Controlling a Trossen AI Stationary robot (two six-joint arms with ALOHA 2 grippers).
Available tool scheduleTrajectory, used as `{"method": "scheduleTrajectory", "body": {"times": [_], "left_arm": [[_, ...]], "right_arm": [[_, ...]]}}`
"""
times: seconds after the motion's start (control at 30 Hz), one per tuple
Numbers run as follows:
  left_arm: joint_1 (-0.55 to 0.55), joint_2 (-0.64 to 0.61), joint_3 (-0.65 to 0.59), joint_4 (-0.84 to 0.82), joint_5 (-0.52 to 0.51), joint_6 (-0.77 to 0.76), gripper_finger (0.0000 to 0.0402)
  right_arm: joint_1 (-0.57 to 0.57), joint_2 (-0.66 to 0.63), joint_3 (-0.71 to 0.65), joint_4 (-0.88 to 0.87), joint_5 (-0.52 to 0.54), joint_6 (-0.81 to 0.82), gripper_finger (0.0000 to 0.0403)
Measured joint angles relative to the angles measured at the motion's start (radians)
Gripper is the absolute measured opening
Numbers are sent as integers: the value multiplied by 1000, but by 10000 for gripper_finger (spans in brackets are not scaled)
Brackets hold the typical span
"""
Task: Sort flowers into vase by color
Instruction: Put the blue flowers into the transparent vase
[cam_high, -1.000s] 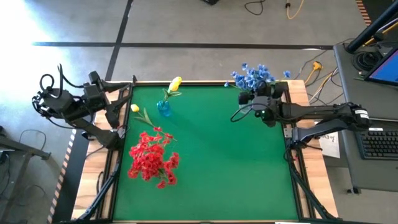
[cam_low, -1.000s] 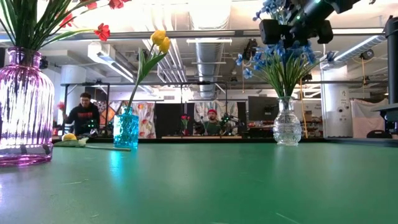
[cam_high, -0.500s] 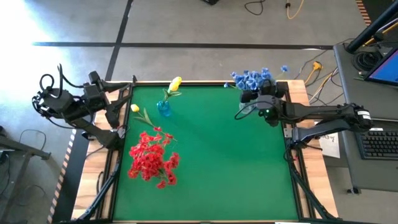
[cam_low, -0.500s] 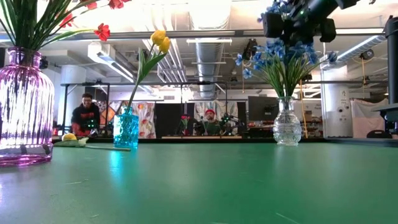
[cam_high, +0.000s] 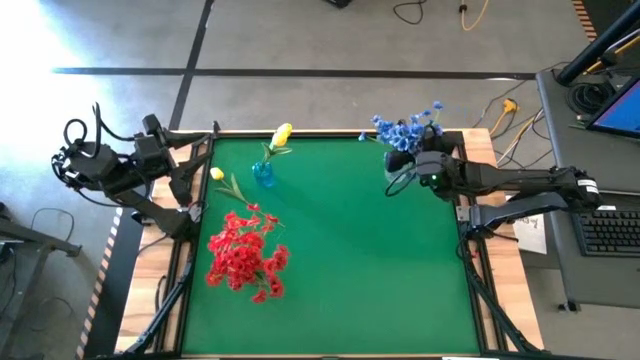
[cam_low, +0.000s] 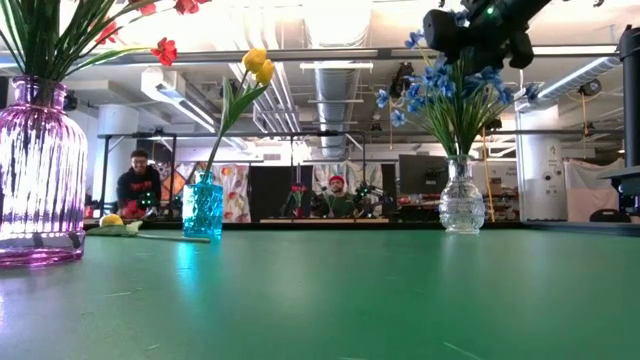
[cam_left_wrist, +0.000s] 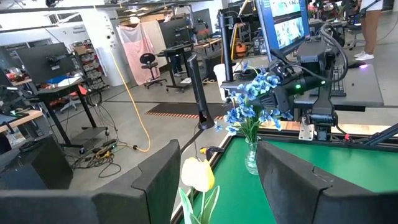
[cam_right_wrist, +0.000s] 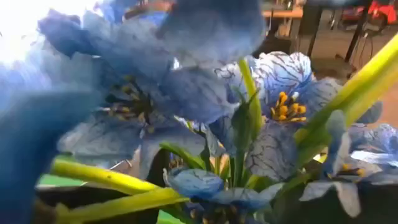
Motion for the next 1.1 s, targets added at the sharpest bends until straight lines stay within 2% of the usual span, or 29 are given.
{"method": "scheduleTrajectory", "body": {"times": [0.23,0.37,0.73,0.93,1.1], "left_arm": [[0,0,0,0,0,-14,194],[0,0,0,0,0,-18,194],[0,0,0,0,-1,-22,194],[0,0,0,0,-1,-23,194],[0,0,0,0,-1,-23,194]], "right_arm": [[0,4,149,-409,-101,237,267],[0,11,216,-572,-183,328,288],[0,15,375,-777,-392,364,315],[0,15,477,-915,-405,422,308],[0,15,540,-928,-438,402,299]]}}
